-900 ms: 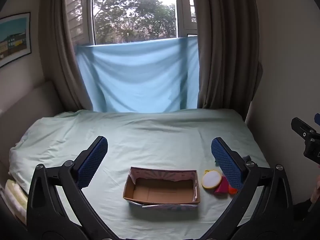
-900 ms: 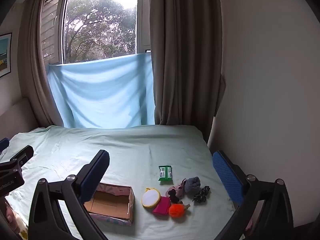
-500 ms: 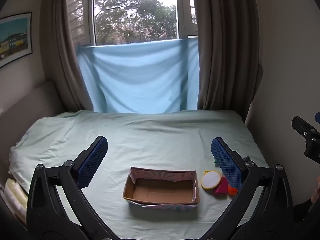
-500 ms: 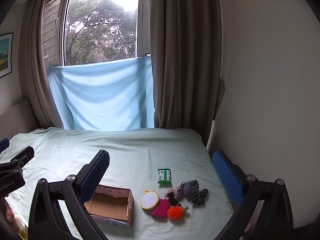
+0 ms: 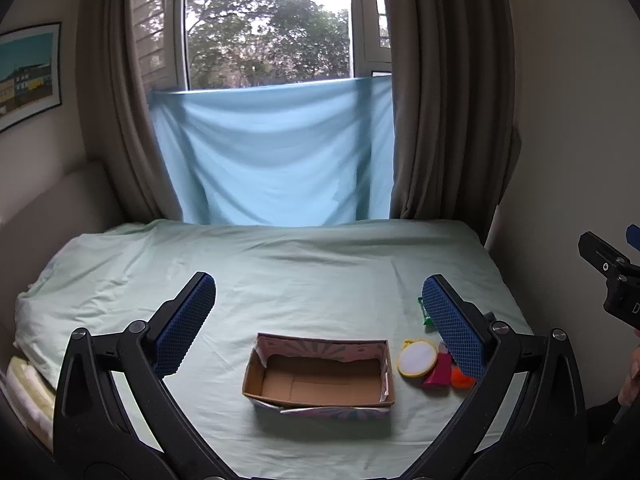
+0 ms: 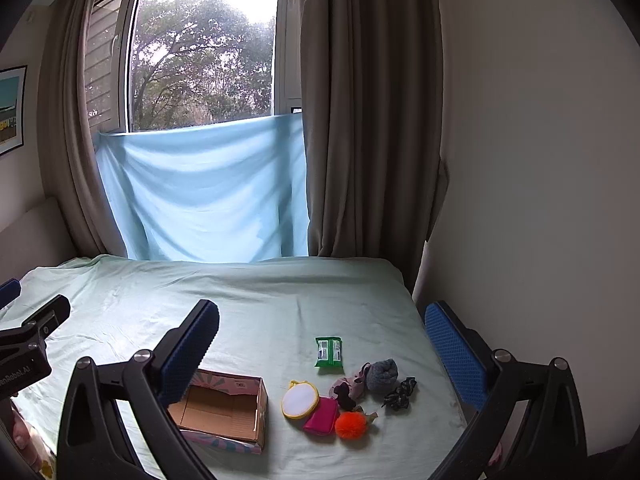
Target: Organize soft objects
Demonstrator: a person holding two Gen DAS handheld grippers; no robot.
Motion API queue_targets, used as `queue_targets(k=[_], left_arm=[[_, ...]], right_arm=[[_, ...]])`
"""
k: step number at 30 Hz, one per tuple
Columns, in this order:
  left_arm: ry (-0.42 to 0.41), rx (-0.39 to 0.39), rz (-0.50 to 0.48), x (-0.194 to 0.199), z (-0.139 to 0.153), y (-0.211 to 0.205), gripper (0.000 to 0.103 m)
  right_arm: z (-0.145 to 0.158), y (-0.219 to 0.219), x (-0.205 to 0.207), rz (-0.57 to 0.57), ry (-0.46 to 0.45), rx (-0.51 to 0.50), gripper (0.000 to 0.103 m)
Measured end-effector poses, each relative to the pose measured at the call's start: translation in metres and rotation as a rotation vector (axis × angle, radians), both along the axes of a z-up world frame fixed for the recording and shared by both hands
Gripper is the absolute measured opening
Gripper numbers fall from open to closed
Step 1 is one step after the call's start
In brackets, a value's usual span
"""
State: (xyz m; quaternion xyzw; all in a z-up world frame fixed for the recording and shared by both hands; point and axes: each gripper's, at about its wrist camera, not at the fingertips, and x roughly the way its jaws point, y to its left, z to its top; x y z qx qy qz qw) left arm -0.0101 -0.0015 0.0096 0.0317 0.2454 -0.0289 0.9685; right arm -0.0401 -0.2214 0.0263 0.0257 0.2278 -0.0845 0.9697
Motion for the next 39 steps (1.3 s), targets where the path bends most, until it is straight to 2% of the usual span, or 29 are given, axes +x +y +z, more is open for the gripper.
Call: queue_targets(k=[39], left_arm=[[0.01,-0.004,-0.005,-0.0005,-0.0022,-0.0011,0.103]], right_arm=[[0.0058,0.0051,-0.0036,-0.002,0.015,0.002,0.103]])
